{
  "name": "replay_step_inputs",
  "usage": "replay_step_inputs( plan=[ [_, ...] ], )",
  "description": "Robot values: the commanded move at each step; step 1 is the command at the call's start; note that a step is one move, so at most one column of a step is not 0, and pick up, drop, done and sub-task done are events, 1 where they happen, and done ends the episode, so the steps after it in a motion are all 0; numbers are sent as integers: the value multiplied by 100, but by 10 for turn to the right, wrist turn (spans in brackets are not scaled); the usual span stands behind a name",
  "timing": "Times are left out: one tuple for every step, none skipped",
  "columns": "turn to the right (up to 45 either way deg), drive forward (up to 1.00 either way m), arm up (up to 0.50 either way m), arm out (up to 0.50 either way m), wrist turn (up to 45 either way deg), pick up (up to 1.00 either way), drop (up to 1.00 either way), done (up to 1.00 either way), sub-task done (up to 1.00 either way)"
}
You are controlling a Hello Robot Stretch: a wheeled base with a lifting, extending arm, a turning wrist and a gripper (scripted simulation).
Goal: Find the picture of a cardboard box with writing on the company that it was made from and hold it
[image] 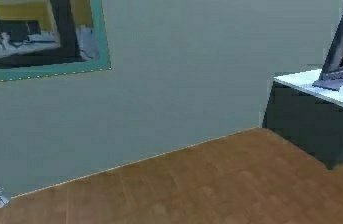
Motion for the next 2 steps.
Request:
replay_step_inputs(
  plan=[
    [240,0,0,0,0,0,0,0,0],
    [0,35,0,0,0,0,0,0,0]
  ],
)
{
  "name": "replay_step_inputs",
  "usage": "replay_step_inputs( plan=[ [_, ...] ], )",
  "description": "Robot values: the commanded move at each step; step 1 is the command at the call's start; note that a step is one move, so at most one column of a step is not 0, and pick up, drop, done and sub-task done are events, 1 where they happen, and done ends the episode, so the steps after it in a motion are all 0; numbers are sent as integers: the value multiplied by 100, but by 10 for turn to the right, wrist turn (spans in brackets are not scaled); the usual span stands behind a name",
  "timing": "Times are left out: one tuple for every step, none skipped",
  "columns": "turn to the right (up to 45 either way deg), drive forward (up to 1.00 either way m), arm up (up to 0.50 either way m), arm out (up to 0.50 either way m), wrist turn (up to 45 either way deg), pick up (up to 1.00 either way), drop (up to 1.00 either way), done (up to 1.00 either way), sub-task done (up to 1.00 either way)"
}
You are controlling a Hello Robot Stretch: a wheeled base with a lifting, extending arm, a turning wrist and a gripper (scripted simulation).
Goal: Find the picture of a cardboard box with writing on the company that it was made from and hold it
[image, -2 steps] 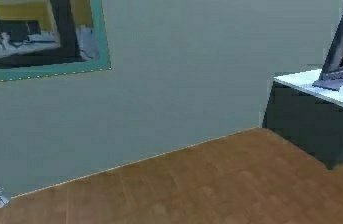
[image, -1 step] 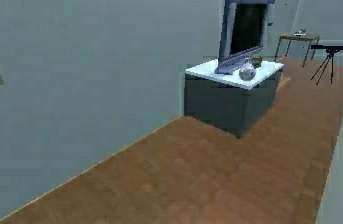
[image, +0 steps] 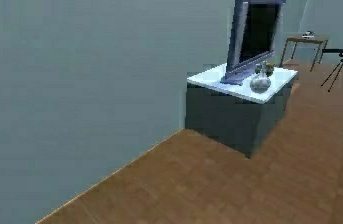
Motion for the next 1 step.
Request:
replay_step_inputs(
  plan=[
    [420,0,0,0,0,0,0,0,0]
  ],
)
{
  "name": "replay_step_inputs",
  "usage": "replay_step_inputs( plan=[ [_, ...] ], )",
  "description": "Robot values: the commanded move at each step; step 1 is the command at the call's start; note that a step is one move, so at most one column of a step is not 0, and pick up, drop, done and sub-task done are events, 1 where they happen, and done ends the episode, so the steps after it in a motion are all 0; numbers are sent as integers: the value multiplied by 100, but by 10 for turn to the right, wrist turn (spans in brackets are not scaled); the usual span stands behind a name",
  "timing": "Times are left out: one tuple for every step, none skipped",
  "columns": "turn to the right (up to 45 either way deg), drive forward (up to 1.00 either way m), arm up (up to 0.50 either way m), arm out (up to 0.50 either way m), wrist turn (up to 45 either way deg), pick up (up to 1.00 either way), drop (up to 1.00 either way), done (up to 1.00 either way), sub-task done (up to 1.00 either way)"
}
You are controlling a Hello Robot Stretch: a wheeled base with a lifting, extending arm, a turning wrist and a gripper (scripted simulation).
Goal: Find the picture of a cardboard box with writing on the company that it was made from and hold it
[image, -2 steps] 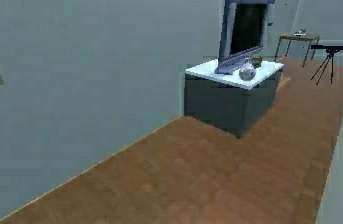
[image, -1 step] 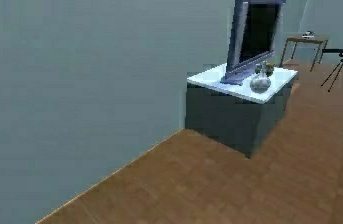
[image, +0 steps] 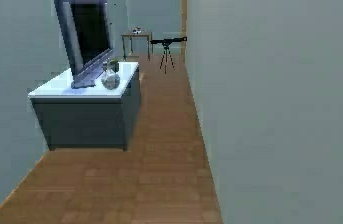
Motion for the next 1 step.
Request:
replay_step_inputs(
  plan=[
    [0,100,0,0,0,0,0,0,0]
  ],
)
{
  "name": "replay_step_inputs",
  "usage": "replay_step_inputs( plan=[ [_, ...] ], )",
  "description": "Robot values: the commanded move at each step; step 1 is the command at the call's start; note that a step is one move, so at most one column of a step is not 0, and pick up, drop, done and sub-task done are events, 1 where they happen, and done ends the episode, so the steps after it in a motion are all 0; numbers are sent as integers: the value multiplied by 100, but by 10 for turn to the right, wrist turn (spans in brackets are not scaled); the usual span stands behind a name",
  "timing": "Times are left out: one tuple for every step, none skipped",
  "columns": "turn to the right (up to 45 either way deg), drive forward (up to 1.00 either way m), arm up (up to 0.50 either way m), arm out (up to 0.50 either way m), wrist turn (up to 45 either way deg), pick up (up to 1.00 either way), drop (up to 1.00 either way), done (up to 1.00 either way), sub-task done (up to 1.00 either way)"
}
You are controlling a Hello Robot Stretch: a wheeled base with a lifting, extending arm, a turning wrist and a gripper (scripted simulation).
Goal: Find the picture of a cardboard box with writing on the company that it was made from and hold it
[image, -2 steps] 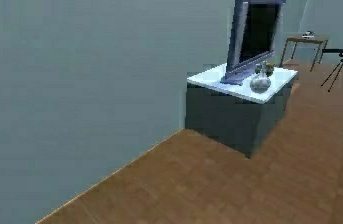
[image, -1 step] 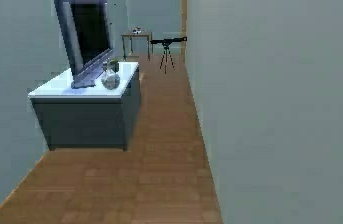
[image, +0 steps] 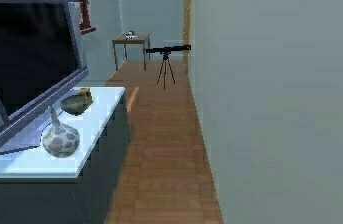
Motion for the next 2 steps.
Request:
replay_step_inputs(
  plan=[
    [0,95,0,0,0,0,0,0,0],
    [-450,0,0,0,0,0,0,0,0]
  ],
)
